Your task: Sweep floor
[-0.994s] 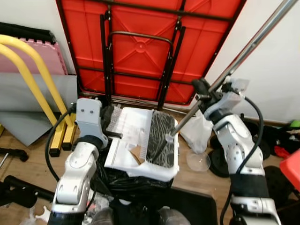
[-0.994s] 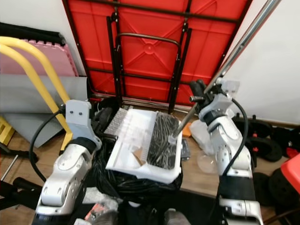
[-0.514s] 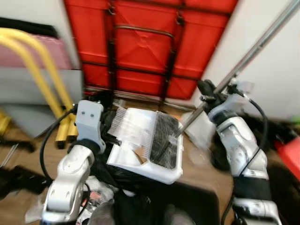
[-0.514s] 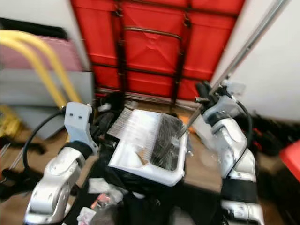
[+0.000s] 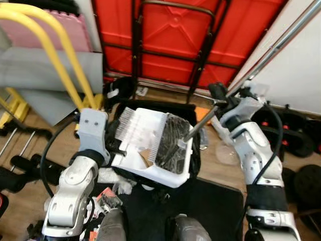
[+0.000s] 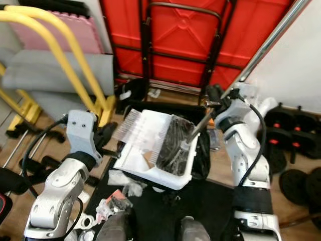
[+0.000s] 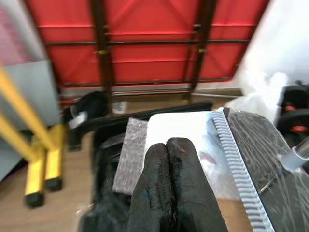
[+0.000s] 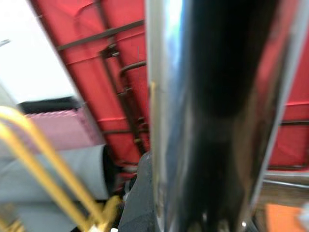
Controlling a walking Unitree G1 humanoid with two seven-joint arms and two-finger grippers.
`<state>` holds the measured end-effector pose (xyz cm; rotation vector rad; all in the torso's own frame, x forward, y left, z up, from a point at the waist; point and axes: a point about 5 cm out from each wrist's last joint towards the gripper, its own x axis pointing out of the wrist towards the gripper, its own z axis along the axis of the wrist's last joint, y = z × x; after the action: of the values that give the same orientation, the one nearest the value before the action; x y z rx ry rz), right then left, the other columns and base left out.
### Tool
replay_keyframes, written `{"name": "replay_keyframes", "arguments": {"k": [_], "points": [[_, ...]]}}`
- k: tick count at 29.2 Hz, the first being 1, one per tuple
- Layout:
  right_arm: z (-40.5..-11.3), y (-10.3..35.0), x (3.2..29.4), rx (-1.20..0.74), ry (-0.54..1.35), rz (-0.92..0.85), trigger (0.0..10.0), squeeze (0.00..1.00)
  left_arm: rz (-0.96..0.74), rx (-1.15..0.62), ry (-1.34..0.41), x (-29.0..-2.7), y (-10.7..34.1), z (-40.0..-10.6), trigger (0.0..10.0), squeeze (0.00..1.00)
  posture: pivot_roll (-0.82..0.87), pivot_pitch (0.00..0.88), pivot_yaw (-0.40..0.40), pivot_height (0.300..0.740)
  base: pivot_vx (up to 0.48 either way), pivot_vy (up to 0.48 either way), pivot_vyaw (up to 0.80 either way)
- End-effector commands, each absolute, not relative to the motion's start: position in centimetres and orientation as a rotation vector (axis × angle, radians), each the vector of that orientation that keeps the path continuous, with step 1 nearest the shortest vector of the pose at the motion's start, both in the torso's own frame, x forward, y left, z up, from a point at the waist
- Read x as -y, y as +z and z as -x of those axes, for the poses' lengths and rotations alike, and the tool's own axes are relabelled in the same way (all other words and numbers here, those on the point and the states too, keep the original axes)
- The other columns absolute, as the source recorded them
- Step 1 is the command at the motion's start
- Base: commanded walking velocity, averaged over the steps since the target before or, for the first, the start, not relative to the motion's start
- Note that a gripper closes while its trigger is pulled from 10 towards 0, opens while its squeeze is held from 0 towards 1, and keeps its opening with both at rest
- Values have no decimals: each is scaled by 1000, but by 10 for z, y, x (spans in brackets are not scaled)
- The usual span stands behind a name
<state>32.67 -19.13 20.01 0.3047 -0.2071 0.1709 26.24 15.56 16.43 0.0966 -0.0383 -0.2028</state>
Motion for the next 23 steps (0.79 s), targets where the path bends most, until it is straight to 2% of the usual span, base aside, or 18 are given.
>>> {"name": "replay_keyframes", "arguments": {"k": [1, 13, 17, 23], "points": [[-325, 212, 190, 270, 184, -294, 10000, 0, -91, 24, -208, -155, 163, -260, 10000, 0, -81, 272, -117, 740, 0, 0, 0], [-339, 229, 199, 312, 144, -171, 10000, 0, -72, 26, -247, -152, 165, -253, 10000, 0, -77, 295, -120, 740, 0, 0, 0], [-345, 236, 200, 324, 143, -133, 10000, 0, -61, 42, -260, -150, 168, -250, 10000, 0, -76, 303, -121, 740, 452, 0, 0], [-358, 247, 200, 336, 146, -44, 10000, 0, -62, 23, -250, -150, 168, -247, 10000, 0, -68, 320, -121, 740, 0, 0, 0]]}}
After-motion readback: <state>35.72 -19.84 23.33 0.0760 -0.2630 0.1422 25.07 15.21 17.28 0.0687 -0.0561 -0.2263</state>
